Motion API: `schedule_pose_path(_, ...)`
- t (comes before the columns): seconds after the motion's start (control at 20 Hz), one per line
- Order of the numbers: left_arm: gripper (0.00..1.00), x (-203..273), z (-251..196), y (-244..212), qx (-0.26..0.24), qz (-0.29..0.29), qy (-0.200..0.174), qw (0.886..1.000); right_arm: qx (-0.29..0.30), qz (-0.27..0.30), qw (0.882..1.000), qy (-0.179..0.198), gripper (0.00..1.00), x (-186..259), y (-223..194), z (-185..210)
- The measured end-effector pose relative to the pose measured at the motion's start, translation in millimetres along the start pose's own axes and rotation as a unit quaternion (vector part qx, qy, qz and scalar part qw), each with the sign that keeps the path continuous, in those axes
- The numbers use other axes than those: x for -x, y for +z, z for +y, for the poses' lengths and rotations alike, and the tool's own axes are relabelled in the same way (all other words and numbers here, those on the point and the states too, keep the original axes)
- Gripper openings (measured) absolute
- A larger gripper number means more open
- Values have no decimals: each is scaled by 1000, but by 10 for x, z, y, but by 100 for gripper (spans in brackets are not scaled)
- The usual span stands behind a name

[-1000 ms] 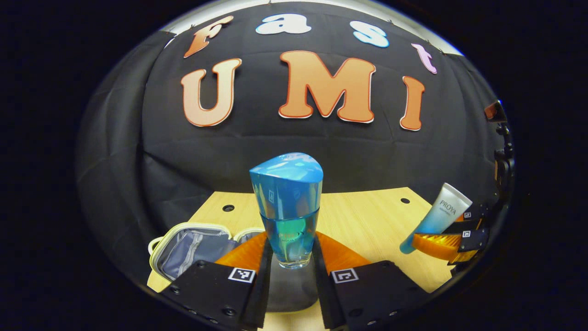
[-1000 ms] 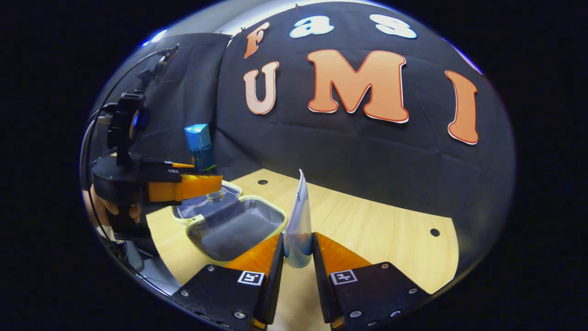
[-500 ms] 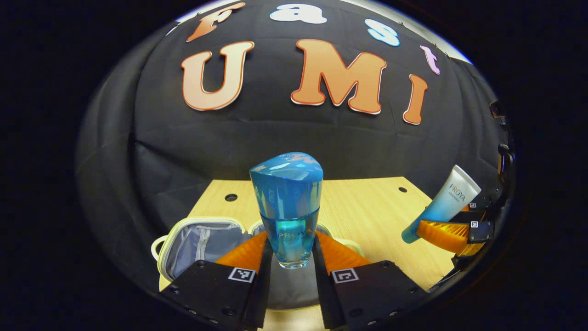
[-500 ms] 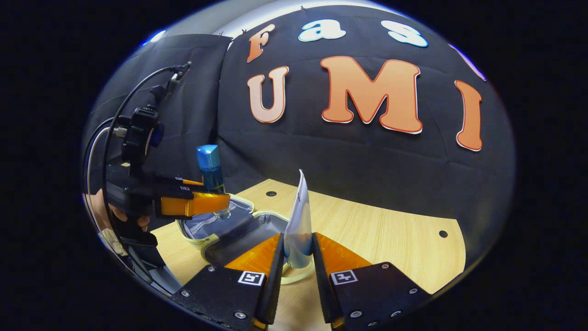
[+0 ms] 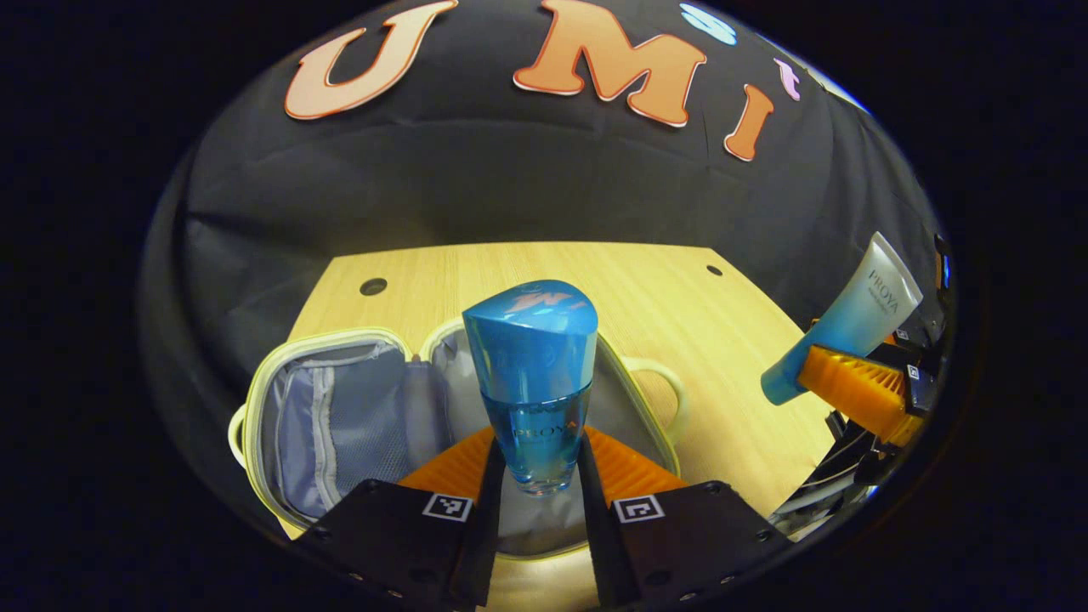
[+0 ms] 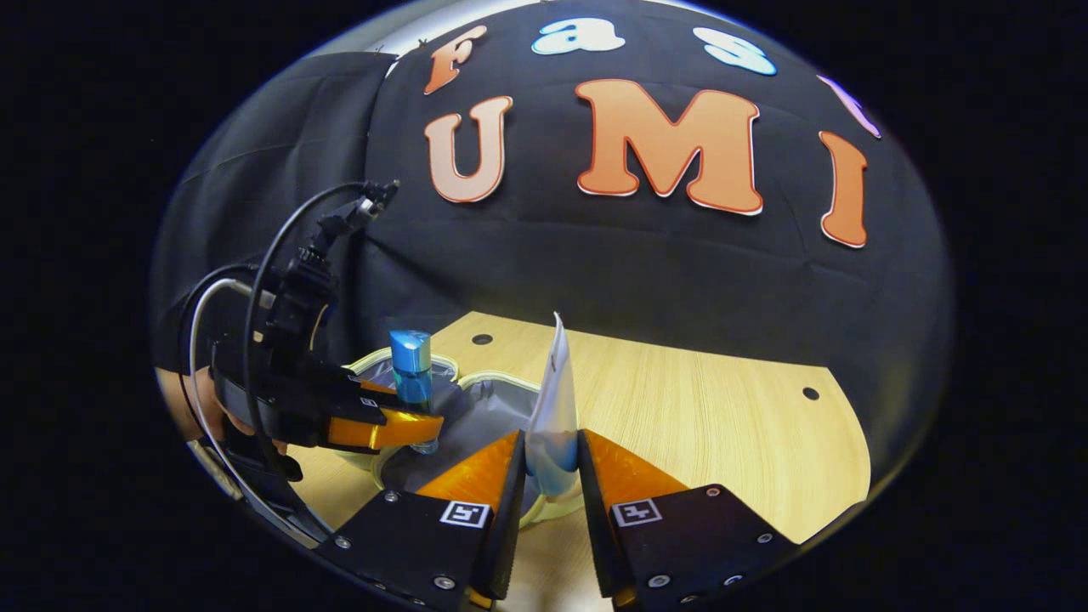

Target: First open the suitcase, pack the skin care products into it, and then close the suitcase.

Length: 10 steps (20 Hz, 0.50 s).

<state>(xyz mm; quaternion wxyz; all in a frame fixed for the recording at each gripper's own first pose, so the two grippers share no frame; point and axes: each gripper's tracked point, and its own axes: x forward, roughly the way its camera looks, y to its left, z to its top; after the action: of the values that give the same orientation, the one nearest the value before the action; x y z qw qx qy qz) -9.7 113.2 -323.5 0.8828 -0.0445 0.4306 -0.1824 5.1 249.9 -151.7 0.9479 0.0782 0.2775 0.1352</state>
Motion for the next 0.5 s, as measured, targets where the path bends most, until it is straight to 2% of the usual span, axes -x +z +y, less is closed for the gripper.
schedule_pose_path(0.3, 46, -227, -90, -211, 19, 76, -18, 997, -4, 34, 999, -5, 38, 0, -197, 84)
schedule_pose_path(0.5, 46, -281, -137, -381, 43, 126, -6, 991, -3, 41, 999, 4, 38, -71, -247, 111)
